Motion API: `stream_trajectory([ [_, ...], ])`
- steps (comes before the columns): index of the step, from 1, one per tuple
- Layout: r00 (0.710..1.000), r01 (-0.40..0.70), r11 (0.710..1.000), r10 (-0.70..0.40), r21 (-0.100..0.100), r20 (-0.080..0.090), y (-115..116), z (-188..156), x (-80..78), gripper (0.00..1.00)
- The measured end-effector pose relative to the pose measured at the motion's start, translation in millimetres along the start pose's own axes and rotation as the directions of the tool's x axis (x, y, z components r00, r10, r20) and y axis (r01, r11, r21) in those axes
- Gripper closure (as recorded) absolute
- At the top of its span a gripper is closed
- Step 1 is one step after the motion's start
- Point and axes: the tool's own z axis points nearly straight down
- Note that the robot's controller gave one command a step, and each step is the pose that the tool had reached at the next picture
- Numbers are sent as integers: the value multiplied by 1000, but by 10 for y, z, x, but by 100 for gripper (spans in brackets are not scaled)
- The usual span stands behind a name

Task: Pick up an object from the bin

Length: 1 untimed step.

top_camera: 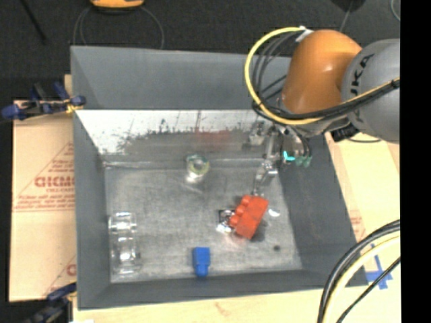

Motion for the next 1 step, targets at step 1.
stream_trajectory([
  [1, 987, 157, 988, -157, 12, 28, -515, 925, 27, 0],
])
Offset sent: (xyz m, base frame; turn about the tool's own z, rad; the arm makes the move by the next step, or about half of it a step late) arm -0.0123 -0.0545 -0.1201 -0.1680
